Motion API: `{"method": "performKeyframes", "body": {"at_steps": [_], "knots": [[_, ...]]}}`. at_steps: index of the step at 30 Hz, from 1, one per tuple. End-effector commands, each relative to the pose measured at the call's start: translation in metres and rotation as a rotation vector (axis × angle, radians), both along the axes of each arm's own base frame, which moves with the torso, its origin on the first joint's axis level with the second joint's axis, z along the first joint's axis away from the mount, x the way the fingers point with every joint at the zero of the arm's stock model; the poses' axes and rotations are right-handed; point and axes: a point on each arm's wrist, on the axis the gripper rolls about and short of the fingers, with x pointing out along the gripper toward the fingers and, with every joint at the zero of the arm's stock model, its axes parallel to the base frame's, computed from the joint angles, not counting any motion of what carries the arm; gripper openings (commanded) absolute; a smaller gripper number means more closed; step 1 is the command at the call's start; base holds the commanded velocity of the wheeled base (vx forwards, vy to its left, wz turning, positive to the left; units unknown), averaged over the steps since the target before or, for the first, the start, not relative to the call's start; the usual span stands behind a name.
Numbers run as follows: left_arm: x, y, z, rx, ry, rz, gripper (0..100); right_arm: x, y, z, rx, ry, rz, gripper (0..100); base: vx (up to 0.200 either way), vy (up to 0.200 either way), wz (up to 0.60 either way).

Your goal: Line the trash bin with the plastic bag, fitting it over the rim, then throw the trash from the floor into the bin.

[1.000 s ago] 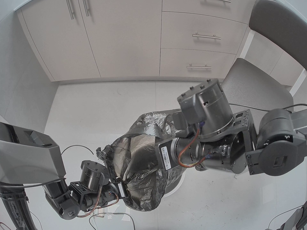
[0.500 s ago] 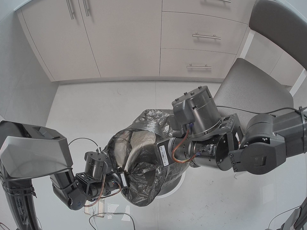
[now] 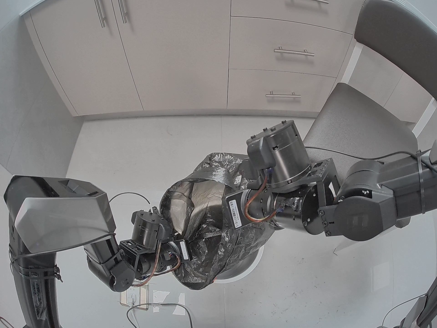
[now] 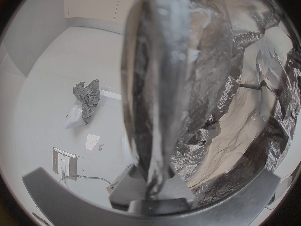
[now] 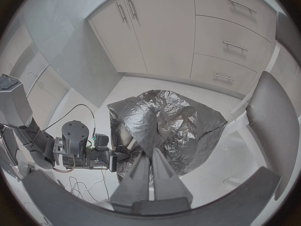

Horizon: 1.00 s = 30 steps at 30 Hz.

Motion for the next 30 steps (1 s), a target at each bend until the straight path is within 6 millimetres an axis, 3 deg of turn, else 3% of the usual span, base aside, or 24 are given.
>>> {"method": "performKeyframes", "body": {"at_steps": [1,13,17,30], "knots": [[0.002,-0.002,-0.007,0.007,0.009,0.000,0,0.004,-0.004,-0.007,-0.018,0.014,-0.013,0,0.000,0.000,0.00],[0.008,0.013,-0.002,0.006,0.003,0.047,0,0.012,-0.024,-0.036,-0.136,0.052,-0.106,0,0.000,0.000,0.00],[0.006,0.015,0.007,0.001,-0.015,0.045,0,0.017,-0.032,-0.036,-0.170,0.041,-0.117,0,0.000,0.000,0.00],[-0.002,0.017,-0.002,0.079,-0.008,0.008,0,0.014,-0.036,-0.042,-0.203,0.045,-0.130,0,0.000,0.000,0.00]]}}
